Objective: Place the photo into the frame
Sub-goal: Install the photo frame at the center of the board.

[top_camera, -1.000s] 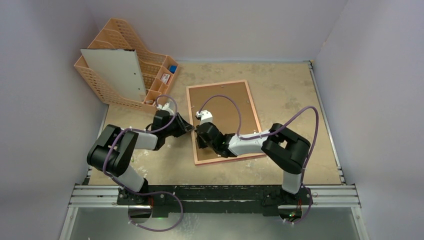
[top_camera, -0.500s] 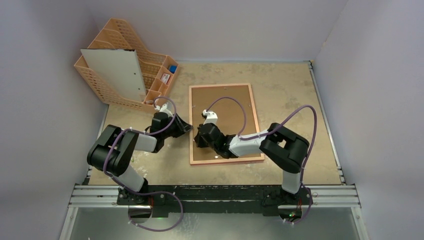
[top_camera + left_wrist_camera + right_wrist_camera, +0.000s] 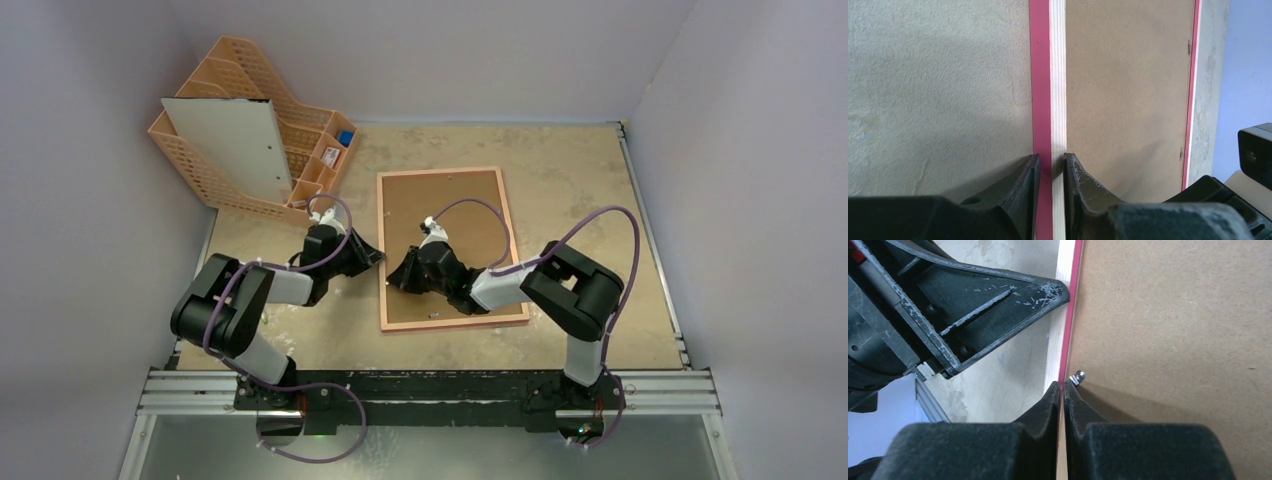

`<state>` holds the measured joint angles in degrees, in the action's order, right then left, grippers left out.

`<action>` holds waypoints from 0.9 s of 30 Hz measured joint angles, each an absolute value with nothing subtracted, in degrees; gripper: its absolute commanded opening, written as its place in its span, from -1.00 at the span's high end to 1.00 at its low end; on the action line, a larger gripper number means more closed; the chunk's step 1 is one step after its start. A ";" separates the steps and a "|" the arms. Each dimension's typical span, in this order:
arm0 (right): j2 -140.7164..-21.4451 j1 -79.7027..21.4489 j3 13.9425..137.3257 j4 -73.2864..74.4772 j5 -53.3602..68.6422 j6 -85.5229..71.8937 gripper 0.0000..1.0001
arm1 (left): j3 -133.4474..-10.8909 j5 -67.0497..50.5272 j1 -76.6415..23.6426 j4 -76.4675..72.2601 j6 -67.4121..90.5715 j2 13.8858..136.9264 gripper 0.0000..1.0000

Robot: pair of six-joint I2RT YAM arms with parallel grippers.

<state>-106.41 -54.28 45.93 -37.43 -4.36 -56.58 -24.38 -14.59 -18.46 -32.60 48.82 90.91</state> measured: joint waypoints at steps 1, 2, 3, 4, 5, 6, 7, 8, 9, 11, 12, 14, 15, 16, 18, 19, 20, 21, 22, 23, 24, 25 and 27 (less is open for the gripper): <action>-106.41 -54.24 45.93 -37.67 -3.88 -56.95 0.85 | -24.38 -14.59 -18.48 -32.18 48.77 90.67 0.65; -106.43 -54.26 45.93 -37.74 -3.46 -57.32 0.86 | -24.38 -14.59 -18.52 -31.66 48.73 90.39 0.65; -106.43 -54.26 45.93 -37.74 -3.33 -57.60 0.86 | -24.36 -14.59 -18.55 -31.27 48.71 90.17 0.65; -106.43 -54.26 45.95 -37.71 -3.20 -57.89 0.87 | -24.36 -14.59 -18.57 -30.92 48.71 89.95 0.65; -106.45 -54.26 45.95 -37.71 -3.18 -58.04 0.87 | -24.36 -14.59 -18.57 -30.63 48.69 89.82 0.65; -106.45 -54.26 45.95 -37.71 -3.14 -58.13 0.87 | -24.34 -14.59 -18.57 -30.39 48.69 89.69 0.65; -106.45 -54.26 45.95 -37.71 -3.01 -58.28 0.86 | -24.27 -14.59 -18.57 -30.26 48.71 89.56 0.65; -106.45 -54.26 45.95 -37.71 -2.96 -58.35 0.85 | -24.21 -14.59 -18.57 -30.15 48.71 89.45 0.65; -106.45 -54.26 45.95 -37.74 -2.85 -58.39 0.84 | -24.16 -14.59 -18.57 -30.04 48.71 89.34 0.65; -106.43 -54.24 45.95 -37.74 -2.79 -58.43 0.80 | -24.12 -14.59 -18.57 -29.95 48.71 89.27 0.65; -106.43 -54.24 45.95 -37.71 -2.79 -58.46 0.78 | -24.12 -14.59 -18.57 -29.93 48.71 89.27 0.64; -106.43 -54.24 45.95 -37.71 -2.81 -58.50 0.73 | -24.12 -14.59 -18.57 -29.89 48.71 89.25 0.64; -106.41 -54.24 45.93 -37.71 -2.83 -58.50 0.69 | -24.12 -14.59 -18.57 -29.85 48.71 89.23 0.63; -106.32 -54.24 45.80 -37.76 -2.85 -58.52 0.66 | -24.14 -14.59 -18.57 -29.78 48.71 89.23 0.63; -105.65 -54.24 45.10 -37.65 -3.03 -58.54 0.60 | -24.16 -14.59 -18.57 -29.69 48.71 89.21 0.63; -105.10 -54.24 44.62 -37.56 -3.09 -58.57 0.59 | -24.18 -14.59 -18.57 -29.67 48.71 89.21 0.62; -104.57 -54.24 44.31 -37.36 -3.16 -58.57 0.57 | -24.23 -14.59 -18.57 -29.56 48.71 89.21 0.62; -103.92 -54.24 43.97 -37.26 -3.29 -58.59 0.56 | -24.27 -14.59 -18.57 -29.47 48.71 89.17 0.62; -103.35 -54.24 43.68 -37.19 -3.38 -58.61 0.56 | -24.27 -14.57 -18.59 -29.39 48.71 89.12 0.62; -102.94 -54.24 43.46 -37.21 -3.42 -58.67 0.55 | -24.27 -14.55 -18.63 -29.23 48.71 89.03 0.62; -102.69 -54.24 43.35 -37.30 -3.44 -58.72 0.56 | -24.27 -14.55 -18.65 -29.06 48.71 88.92 0.62; -102.65 -54.24 43.27 -37.43 -3.42 -58.74 0.55 | -24.27 -14.52 -18.68 -28.86 48.69 88.79 0.62; -102.74 -54.24 42.94 -37.54 -3.25 -58.92 0.56 | -24.27 -14.50 -18.72 -28.62 48.69 88.66 0.62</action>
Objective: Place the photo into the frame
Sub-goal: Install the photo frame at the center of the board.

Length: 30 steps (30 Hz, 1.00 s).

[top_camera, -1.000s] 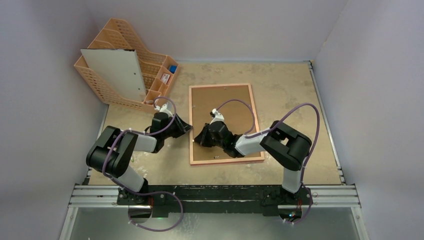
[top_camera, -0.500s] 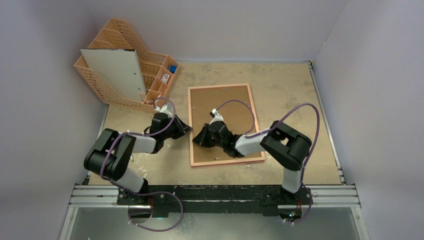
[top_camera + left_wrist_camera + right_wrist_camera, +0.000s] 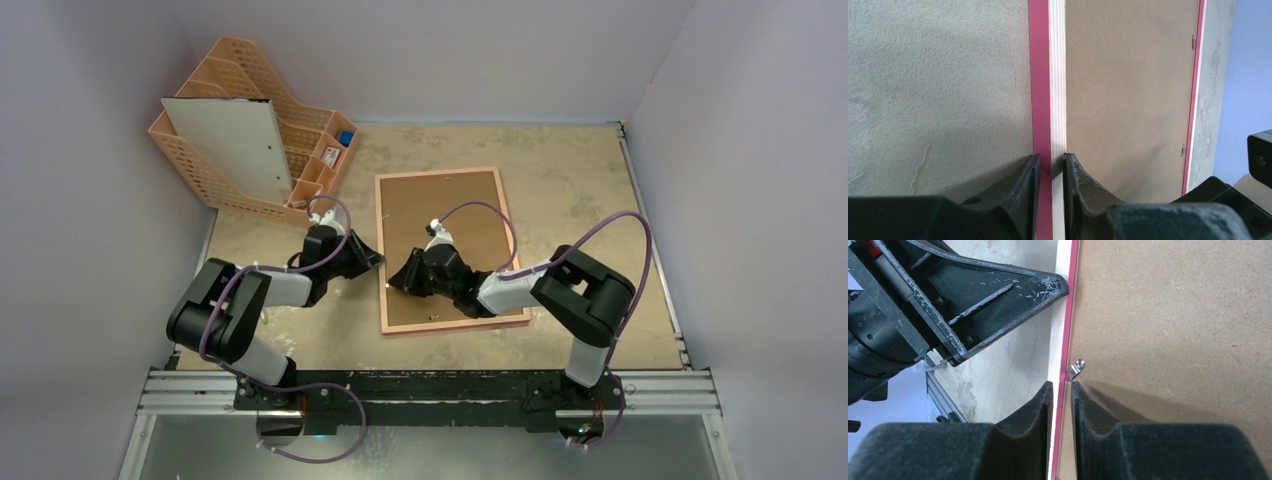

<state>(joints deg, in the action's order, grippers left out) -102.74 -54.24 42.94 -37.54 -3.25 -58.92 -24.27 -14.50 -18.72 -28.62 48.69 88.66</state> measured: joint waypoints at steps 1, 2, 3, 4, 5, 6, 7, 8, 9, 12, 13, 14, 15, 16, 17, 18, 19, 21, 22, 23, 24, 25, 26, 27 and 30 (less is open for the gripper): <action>-102.83 -54.24 42.89 -37.54 -3.20 -58.94 0.56 | -24.27 -14.50 -18.74 -28.56 48.71 88.62 0.62; -103.07 -54.24 42.89 -37.63 -3.16 -58.96 0.56 | -24.27 -14.48 -18.76 -28.49 48.69 88.58 0.62; -103.26 -54.24 42.89 -37.65 -3.09 -58.96 0.56 | -24.27 -14.48 -18.79 -28.45 48.71 88.53 0.62; -103.57 -54.24 42.89 -37.67 -3.01 -58.98 0.56 | -24.27 -14.48 -18.76 -28.34 48.71 88.49 0.62; -103.96 -54.24 42.89 -37.69 -2.87 -58.98 0.56 | -24.27 -14.48 -18.79 -28.23 48.71 88.42 0.62; -104.36 -54.24 42.89 -37.76 -2.79 -59.02 0.56 | -24.27 -14.48 -18.79 -28.10 48.71 88.36 0.63; -104.71 -54.22 42.98 -38.28 -2.44 -59.22 0.57 | -24.27 -14.48 -18.79 -28.08 48.71 88.33 0.65; -105.03 -54.19 43.20 -38.52 -2.13 -59.24 0.57 | -24.27 -14.48 -18.79 -28.05 48.73 88.31 0.67; -105.41 -54.19 43.42 -38.85 -1.87 -59.35 0.57 | -24.27 -14.48 -18.79 -28.01 48.73 88.27 0.68; -106.69 -54.19 44.21 -40.25 -1.43 -59.48 0.58 | -24.25 -14.50 -18.79 -27.99 48.77 88.25 0.72; -107.13 -54.19 44.38 -40.71 -1.15 -59.57 0.59 | -24.25 -14.52 -18.79 -28.01 48.82 88.27 0.72; -107.53 -54.19 44.56 -41.17 -0.71 -59.61 0.59 | -24.25 -14.52 -18.79 -28.01 48.88 88.27 0.73; -107.77 -54.19 44.62 -41.54 -0.32 -59.70 0.59 | -24.21 -14.52 -18.79 -28.08 48.90 88.27 0.73; -107.96 -54.19 44.69 -41.74 -0.14 -59.81 0.59 | -24.16 -14.52 -18.79 -28.16 48.90 88.27 0.73; -108.18 -54.19 44.77 -42.04 -0.14 -59.83 0.59 | -24.10 -14.52 -18.79 -28.27 48.93 88.27 0.73; -108.29 -54.19 44.80 -42.30 -0.14 -59.90 0.59 | -24.08 -14.55 -18.79 -28.32 48.93 88.27 0.73; -108.33 -54.17 44.80 -42.37 -0.10 -60.01 0.60 | -23.99 -14.55 -18.79 -28.45 48.93 88.27 0.73; -108.33 -54.04 44.80 -42.37 0.01 -60.01 0.59 | -23.97 -14.52 -18.79 -28.53 48.93 88.27 0.72; -108.31 -54.04 44.80 -42.37 0.05 -60.01 0.58 | -23.97 -14.52 -18.79 -28.53 48.93 88.27 0.71; -108.27 -54.02 44.80 -42.35 0.05 -59.99 0.57 | -23.97 -14.52 -18.79 -28.53 48.93 88.27 0.69; -108.20 -53.98 44.77 -42.35 0.05 -59.90 0.56 | -23.97 -14.52 -18.79 -28.51 48.93 88.25 0.68; -108.03 -53.95 44.73 -42.33 0.05 -59.72 0.56 | -23.97 -14.52 -18.79 -28.49 48.93 88.25 0.65; -107.57 -53.91 44.49 -42.28 -0.01 -59.33 0.55 | -23.99 -14.50 -18.79 -28.36 48.93 88.16 0.61; -106.78 -53.76 43.99 -42.24 0.08 -58.89 0.53 | -24.03 -14.50 -18.79 -28.05 48.93 88.03 0.57; -102.21 -52.88 41.78 -40.99 0.86 -57.30 0.50 | -24.40 -14.50 -18.81 -25.89 48.86 86.80 0.37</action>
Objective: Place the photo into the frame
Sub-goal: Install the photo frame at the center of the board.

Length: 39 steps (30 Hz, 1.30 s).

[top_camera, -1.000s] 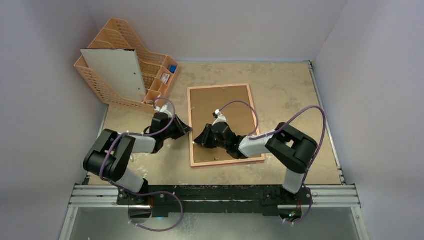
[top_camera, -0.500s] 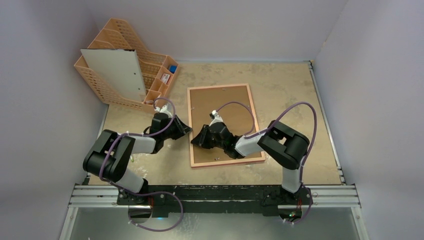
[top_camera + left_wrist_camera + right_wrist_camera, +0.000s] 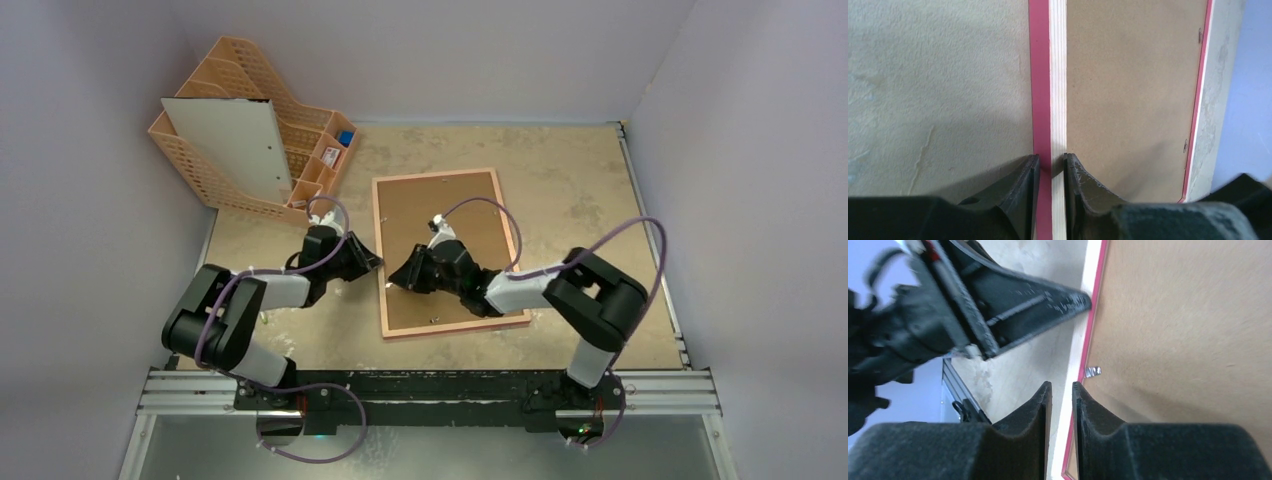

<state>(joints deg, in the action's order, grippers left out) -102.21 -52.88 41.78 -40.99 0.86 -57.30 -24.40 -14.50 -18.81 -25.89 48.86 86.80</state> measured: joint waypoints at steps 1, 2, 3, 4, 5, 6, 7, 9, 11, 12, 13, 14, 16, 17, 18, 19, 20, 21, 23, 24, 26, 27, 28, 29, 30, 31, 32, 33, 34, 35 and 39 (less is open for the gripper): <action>-99.98 -52.40 41.15 -40.05 1.04 -56.47 0.49 | -24.51 -14.50 -18.83 -24.95 48.73 86.32 0.29; -97.65 -51.79 40.73 -39.00 1.08 -55.59 0.48 | -24.60 -14.46 -18.90 -23.73 48.56 85.67 0.21; -95.44 -51.09 40.51 -38.06 1.06 -54.68 0.47 | -24.64 -14.31 -18.92 -22.24 48.45 84.99 0.15; -93.65 -50.41 40.38 -37.19 1.02 -53.87 0.41 | -24.71 -14.37 -18.92 -20.99 48.27 84.16 0.10; -91.42 -49.45 40.14 -35.92 0.93 -52.90 0.34 | -24.77 -14.46 -19.03 -19.79 47.90 83.35 0.08; -88.86 -48.12 39.64 -34.28 0.60 -51.81 0.28 | -24.86 -14.55 -19.16 -18.94 47.44 82.81 0.07; -87.02 -46.98 39.29 -32.67 -0.05 -51.00 0.21 | -24.99 -14.66 -19.22 -18.06 47.13 82.30 0.06; -83.13 -43.83 38.89 -27.83 -2.63 -48.40 0.07 | -25.30 -14.81 -19.29 -16.64 46.59 81.84 0.04; -80.51 -40.64 39.05 -22.63 -6.52 -45.36 -0.09 | -25.47 -14.96 -19.29 -16.16 46.11 81.73 0.03; -79.77 -39.46 39.27 -20.40 -8.29 -44.18 -0.20 | -25.52 -15.00 -19.29 -16.03 45.89 81.71 0.03; -79.18 -38.20 39.66 -17.74 -10.48 -42.72 -0.29 | -25.54 -15.07 -19.29 -16.03 45.76 81.71 0.03; -78.72 -36.91 40.23 -14.98 -12.86 -41.30 -0.37 | -25.54 -15.18 -19.29 -16.03 45.60 81.71 0.03; -78.48 -34.79 41.39 -10.46 -16.67 -38.96 -0.49 | -25.54 -15.33 -19.29 -16.03 45.28 81.71 0.03; -78.48 -33.85 41.91 -8.54 -18.11 -38.00 -0.53 | -25.54 -15.40 -19.27 -16.03 45.19 81.71 0.03; -78.50 -32.99 42.28 -6.72 -19.25 -37.12 -0.54 | -25.54 -15.44 -19.27 -16.05 45.12 81.71 0.03; -78.67 -32.16 42.57 -4.97 -20.40 -36.49 -0.55 | -25.54 -15.55 -19.29 -16.03 44.93 81.71 0.03; -78.91 -31.46 42.72 -3.68 -21.02 -36.05 -0.52 | -25.56 -15.64 -19.29 -16.05 44.75 81.71 0.03; -79.53 -30.52 42.98 -2.07 -21.65 -35.88 -0.52 | -25.56 -15.70 -19.27 -16.03 44.64 81.71 0.03; -81.38 -29.04 43.18 1.02 -22.37 -35.86 -0.51 | -25.56 -15.84 -19.27 -15.99 44.27 81.67 0.03; -82.28 -28.53 43.18 2.72 -22.81 -35.88 -0.52 | -25.56 -15.86 -19.29 -15.90 44.14 81.60 0.02; -83.72 -27.77 43.18 5.69 -23.18 -36.07 -0.52 | -25.56 -15.92 -19.27 -15.55 43.86 81.38 0.02; -84.36 -27.62 43.18 7.42 -23.07 -36.32 -0.52 | -25.56 -15.94 -19.29 -15.29 43.79 81.19 0.02; -84.62 -27.64 43.18 8.45 -22.98 -36.58 -0.51 | -25.56 -15.94 -19.29 -14.94 43.72 80.97 0.01; -84.84 -27.64 43.18 9.45 -22.92 -36.99 -0.51 | -25.56 -15.92 -19.29 -14.61 43.66 80.77 0.01; -84.95 -27.64 43.18 10.39 -22.74 -37.50 -0.49 | -25.56 -15.88 -19.29 -14.22 43.64 80.53 0.01; -84.97 -27.64 43.24 10.76 -22.57 -37.98 -0.47 | -25.56 -15.84 -19.29 -13.74 43.59 80.20 0.01; -84.97 -27.64 43.40 11.20 -22.00 -38.41 -0.44 | -25.56 -15.75 -19.29 -13.19 43.44 79.88 0.00; -84.97 -27.62 43.40 11.27 -21.39 -38.61 -0.40 | -25.56 -15.59 -19.29 -12.67 43.33 79.59 0.00; -84.97 -27.57 43.40 11.35 -20.58 -38.94 -0.36 | -25.56 -15.51 -19.29 -12.32 43.24 79.35 0.00; -84.95 -27.49 43.38 11.33 -19.51 -39.11 -0.31 | -25.56 -15.33 -19.29 -11.90 43.18 79.09 0.00; -84.16 -27.18 42.57 11.18 -15.86 -39.31 -0.09 | -25.61 -15.16 -19.29 -11.46 42.65 78.89 -0.01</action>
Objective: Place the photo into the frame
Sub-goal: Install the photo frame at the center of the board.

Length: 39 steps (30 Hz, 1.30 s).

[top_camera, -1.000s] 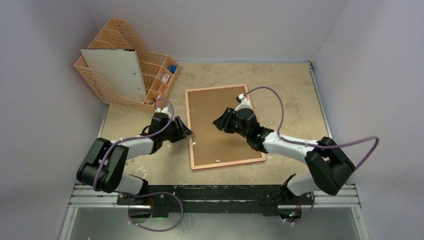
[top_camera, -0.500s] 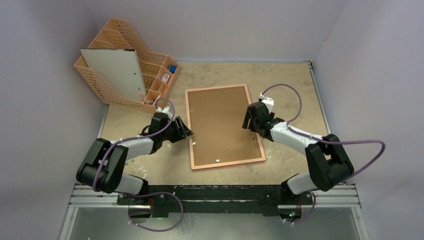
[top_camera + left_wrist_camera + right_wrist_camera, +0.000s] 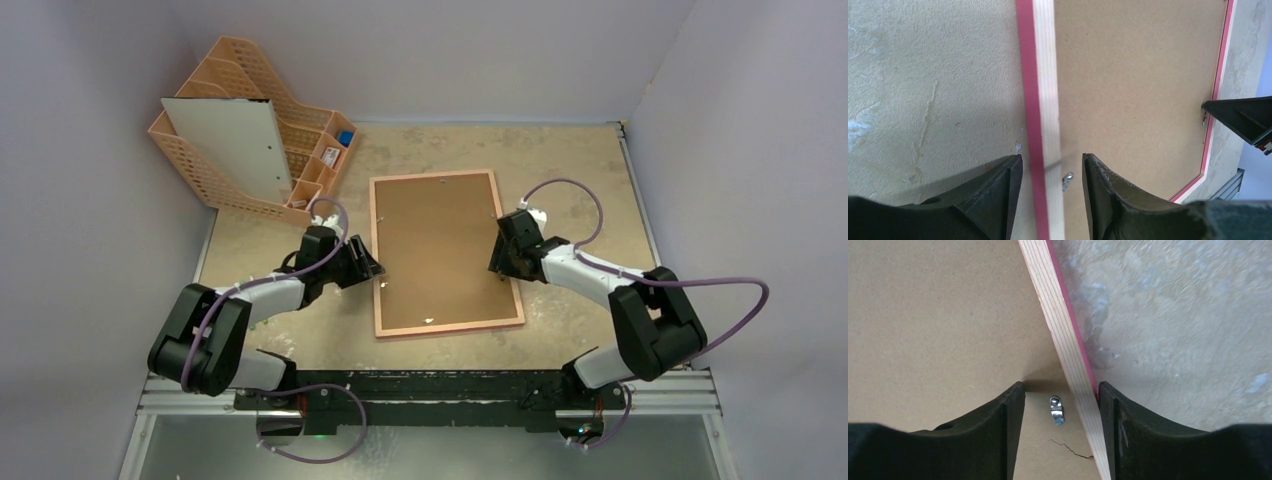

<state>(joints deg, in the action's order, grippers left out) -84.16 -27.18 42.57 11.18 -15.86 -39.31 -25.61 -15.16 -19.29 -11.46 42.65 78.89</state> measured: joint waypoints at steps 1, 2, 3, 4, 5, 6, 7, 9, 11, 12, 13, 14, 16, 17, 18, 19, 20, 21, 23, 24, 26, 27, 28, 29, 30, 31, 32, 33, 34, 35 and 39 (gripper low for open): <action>-83.79 -27.14 42.24 11.11 -15.03 -39.35 -0.06 | -25.67 -15.16 -19.29 -11.46 42.50 78.96 -0.02; -83.44 -27.14 41.89 11.07 -14.11 -39.38 -0.04 | -25.76 -15.16 -19.29 -11.44 42.37 79.09 -0.02; -83.13 -27.16 41.65 11.05 -13.50 -39.40 -0.03 | -26.06 -15.16 -19.29 -11.29 42.33 79.35 -0.04; -82.78 -27.20 41.39 11.07 -12.78 -39.35 -0.03 | -26.46 -15.09 -19.29 -11.27 42.22 79.79 -0.04; -82.39 -27.20 41.06 11.09 -12.36 -39.35 -0.03 | -26.96 -14.96 -19.29 -11.16 42.17 80.27 -0.05; -81.93 -27.20 40.71 11.20 -11.97 -39.35 -0.04 | -27.44 -14.76 -19.27 -11.16 42.15 80.79 -0.05; -81.56 -27.20 40.42 11.35 -11.70 -39.33 -0.06 | -27.79 -14.57 -19.27 -11.20 42.13 81.21 -0.05; -80.55 -27.20 39.79 12.16 -10.74 -39.22 -0.09 | -28.62 -14.13 -19.27 -11.55 42.11 82.24 -0.06; -80.14 -27.27 39.53 13.15 -9.96 -39.03 -0.09 | -29.04 -13.96 -19.27 -12.56 42.15 83.07 -0.07; -80.09 -27.29 39.51 13.41 -9.69 -39.00 -0.09 | -29.04 -13.85 -19.27 -12.99 42.17 83.26 -0.07; -80.09 -27.31 39.51 13.50 -9.47 -38.98 -0.09 | -29.04 -13.76 -19.27 -13.19 42.17 83.35 -0.07; -80.09 -27.35 39.51 13.56 -9.41 -38.98 -0.09 | -29.04 -13.67 -19.27 -13.26 42.17 83.37 -0.07; -80.09 -27.57 39.51 13.72 -9.45 -38.98 -0.08 | -29.04 -13.61 -19.27 -13.28 42.17 83.37 -0.08; -80.09 -27.75 39.51 13.80 -9.50 -38.98 -0.08 | -29.04 -13.56 -19.27 -13.28 42.17 83.37 -0.08; -80.07 -27.99 39.51 13.93 -9.63 -38.98 -0.08 | -29.04 -13.50 -19.27 -13.32 42.17 83.37 -0.08; -80.01 -28.18 39.51 14.13 -9.74 -39.00 -0.08 | -29.04 -13.41 -19.27 -13.34 42.17 83.37 -0.08; -79.83 -28.38 39.51 14.44 -9.78 -39.03 -0.08 | -29.04 -13.30 -19.29 -13.41 42.17 83.37 -0.08; -79.55 -28.64 39.51 15.11 -9.76 -39.05 -0.08 | -29.04 -13.17 -19.27 -13.52 42.15 83.42 -0.08; -79.15 -29.10 39.51 16.27 -9.58 -39.29 -0.09 | -29.08 -12.82 -19.27 -13.69 42.15 83.48 -0.08; -78.91 -29.34 39.51 16.93 -9.47 -39.48 -0.10 | -29.15 -12.60 -19.27 -13.69 42.15 83.53 -0.08; -78.39 -29.76 39.51 18.31 -9.41 -39.97 -0.13 | -29.30 -12.16 -19.29 -13.78 42.13 83.66 -0.08; -78.22 -29.93 39.51 18.96 -9.39 -40.18 -0.13 | -29.39 -11.90 -19.31 -13.78 42.13 83.70 -0.08; -78.11 -30.02 39.51 19.44 -9.41 -40.42 -0.14 | -29.43 -11.62 -19.31 -13.78 42.11 83.74 -0.08; -78.02 -30.11 39.51 19.88 -9.41 -40.66 -0.13 | -29.47 -11.46 -19.31 -13.80 42.11 83.79 -0.08; -77.97 -30.17 39.51 20.23 -9.43 -40.97 -0.10 | -29.52 -11.40 -19.31 -13.80 42.06 83.81 -0.08; -77.93 -30.28 39.51 20.43 -9.45 -41.19 -0.06 | -29.54 -11.29 -19.31 -13.82 41.93 83.83 -0.08; -77.93 -30.37 39.51 20.51 -9.47 -41.41 -0.01 | -29.58 -11.22 -19.31 -13.87 41.78 83.90 -0.08; -77.93 -30.37 39.51 20.56 -9.52 -41.67 0.05 | -29.61 -11.18 -19.31 -13.89 41.74 83.92 -0.08; -77.93 -30.37 39.51 20.60 -9.65 -41.95 0.08 | -29.67 -11.11 -19.31 -13.87 41.65 83.96 -0.08; -77.93 -30.37 39.51 20.71 -9.96 -42.06 0.10 | -29.71 -11.07 -19.31 -13.93 41.39 84.03 -0.08; -77.76 -30.37 39.51 21.08 -11.09 -42.94 0.17 | -29.78 -11.03 -19.31 -14.02 41.12 84.14 -0.08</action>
<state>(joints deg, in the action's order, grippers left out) -77.76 -30.37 39.51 21.08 -11.09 -42.94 -29.78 -11.03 -19.31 -14.02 41.12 84.14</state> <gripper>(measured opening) 0.446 0.537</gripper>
